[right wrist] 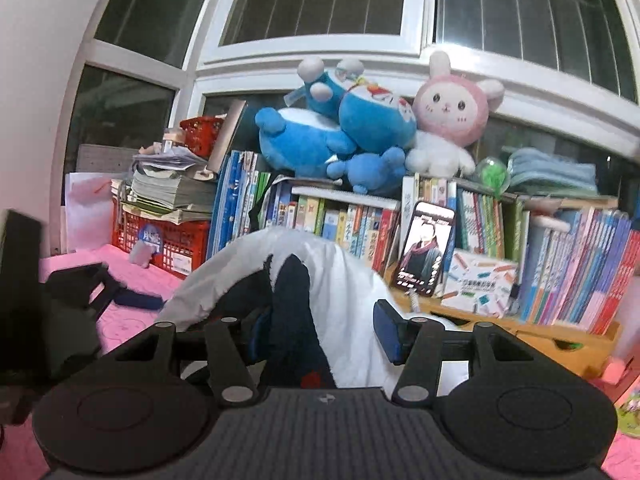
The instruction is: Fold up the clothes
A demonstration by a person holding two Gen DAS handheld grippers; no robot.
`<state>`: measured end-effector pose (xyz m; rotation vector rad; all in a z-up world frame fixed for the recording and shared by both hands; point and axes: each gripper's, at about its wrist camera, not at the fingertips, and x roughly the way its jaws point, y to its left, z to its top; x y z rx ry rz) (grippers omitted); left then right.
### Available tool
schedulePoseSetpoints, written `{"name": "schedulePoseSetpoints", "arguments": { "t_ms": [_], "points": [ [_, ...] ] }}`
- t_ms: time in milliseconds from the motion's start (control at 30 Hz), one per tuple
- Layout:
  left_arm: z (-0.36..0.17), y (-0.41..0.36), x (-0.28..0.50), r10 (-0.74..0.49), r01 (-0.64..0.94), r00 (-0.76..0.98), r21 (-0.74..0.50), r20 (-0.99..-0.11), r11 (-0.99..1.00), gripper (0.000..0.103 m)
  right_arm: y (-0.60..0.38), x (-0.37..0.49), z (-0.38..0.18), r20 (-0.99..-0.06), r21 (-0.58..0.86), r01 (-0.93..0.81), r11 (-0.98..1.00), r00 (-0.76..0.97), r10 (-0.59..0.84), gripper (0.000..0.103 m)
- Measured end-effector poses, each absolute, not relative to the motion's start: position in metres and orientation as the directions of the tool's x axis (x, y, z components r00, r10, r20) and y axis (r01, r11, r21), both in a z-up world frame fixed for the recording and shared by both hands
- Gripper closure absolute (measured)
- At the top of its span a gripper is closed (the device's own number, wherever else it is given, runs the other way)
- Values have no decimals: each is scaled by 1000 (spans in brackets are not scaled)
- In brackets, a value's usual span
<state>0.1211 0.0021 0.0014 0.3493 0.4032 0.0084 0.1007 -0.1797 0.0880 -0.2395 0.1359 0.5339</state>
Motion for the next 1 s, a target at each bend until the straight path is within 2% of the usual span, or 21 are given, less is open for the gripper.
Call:
{"name": "schedulePoseSetpoints", "arguments": {
  "t_ms": [133,267,400,533,700,767,833,900,933,1000],
  "points": [
    [14,24,118,145,-44,935,301,-322,953,0,-181,95,73,-180,-294,-433,852,901,395,34],
    [34,39,106,236,-176,943,249,-234,952,0,-175,84,42,-189,-401,-351,846,935,299,33],
    [60,49,99,242,-217,955,149,-175,965,0,-174,78,21,-253,-391,-364,845,926,281,33],
    [76,42,79,230,-210,967,166,-111,964,0,-175,77,14,-287,-347,-370,862,917,278,33],
    [93,35,56,253,-244,967,176,-31,954,0,-137,54,18,-236,-306,-433,848,897,373,23],
    [94,36,56,257,-244,966,211,-36,947,0,-121,61,20,-237,-265,-421,868,900,365,23],
    [87,38,60,285,-262,956,239,-67,935,0,-107,76,18,-276,-261,-399,879,903,328,25],
    [76,45,63,313,-283,944,235,-103,930,0,-97,89,11,-302,-284,-366,886,911,279,33],
    [71,50,63,327,-295,937,230,-118,927,0,-97,92,9,-310,-290,-357,888,913,266,41],
    [62,57,61,336,-303,931,212,-144,929,0,-106,87,10,-289,-281,-332,900,924,251,42]
  ]
}}
